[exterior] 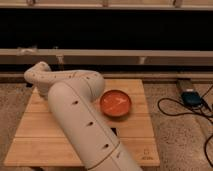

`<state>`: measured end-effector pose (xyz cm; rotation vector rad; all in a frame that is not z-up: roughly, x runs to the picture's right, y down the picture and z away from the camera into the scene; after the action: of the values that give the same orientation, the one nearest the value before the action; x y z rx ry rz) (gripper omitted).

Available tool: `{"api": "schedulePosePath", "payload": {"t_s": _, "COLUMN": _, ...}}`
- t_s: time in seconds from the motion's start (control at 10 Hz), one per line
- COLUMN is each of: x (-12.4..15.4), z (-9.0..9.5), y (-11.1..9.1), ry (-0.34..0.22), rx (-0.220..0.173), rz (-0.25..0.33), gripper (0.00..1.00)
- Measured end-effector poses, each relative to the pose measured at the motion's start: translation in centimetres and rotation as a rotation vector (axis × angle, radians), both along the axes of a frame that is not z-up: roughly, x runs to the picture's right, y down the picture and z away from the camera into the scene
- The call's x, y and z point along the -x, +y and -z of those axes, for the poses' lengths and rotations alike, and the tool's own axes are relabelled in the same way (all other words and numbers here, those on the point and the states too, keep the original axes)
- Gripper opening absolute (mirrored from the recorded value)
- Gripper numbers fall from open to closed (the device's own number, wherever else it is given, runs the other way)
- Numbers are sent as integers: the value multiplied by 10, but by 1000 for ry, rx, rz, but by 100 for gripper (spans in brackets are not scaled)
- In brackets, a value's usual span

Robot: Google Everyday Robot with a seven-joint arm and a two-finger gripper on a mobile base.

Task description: Place the white sponge in the ceramic bowl

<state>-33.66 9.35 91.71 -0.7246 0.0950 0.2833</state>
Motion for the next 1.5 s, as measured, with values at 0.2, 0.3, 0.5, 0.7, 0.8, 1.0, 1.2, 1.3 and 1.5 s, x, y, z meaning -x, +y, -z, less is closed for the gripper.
{"api": "schedulePosePath", "payload": {"t_s": 0.2, "x": -6, "z": 7, "y": -1, "ry": -8, "rx": 10, "rz": -2, "gripper": 0}}
{"api": "schedulePosePath", "payload": {"t_s": 0.3, "x": -8, "z": 12, "y": -3, "ry": -13, "rx": 13, "rz": -4, "gripper": 0}}
{"api": "schedulePosePath", "payload": {"t_s": 0.5, "x": -14, "z": 28, "y": -11, "ry": -39, "rx": 17, "rz": -17, "gripper": 0}}
{"api": "schedulePosePath", "payload": {"t_s": 0.7, "x": -19, "z": 50, "y": -26, "ry": -76, "rx": 8, "rz": -41, "gripper": 0}}
{"api": "schedulePosePath", "payload": {"t_s": 0.8, "x": -21, "z": 63, "y": -37, "ry": -95, "rx": 2, "rz": -56, "gripper": 0}}
{"api": "schedulePosePath", "payload": {"t_s": 1.0, "x": -30, "z": 82, "y": -64, "ry": -119, "rx": -14, "rz": -90, "gripper": 0}}
{"api": "schedulePosePath", "payload": {"t_s": 1.2, "x": -44, "z": 101, "y": -95, "ry": -139, "rx": -31, "rz": -110, "gripper": 0}}
{"api": "schedulePosePath", "payload": {"t_s": 1.3, "x": -55, "z": 106, "y": -107, "ry": -140, "rx": -39, "rz": -118, "gripper": 0}}
{"api": "schedulePosePath", "payload": {"t_s": 1.5, "x": -82, "z": 106, "y": -122, "ry": -127, "rx": -54, "rz": -146, "gripper": 0}}
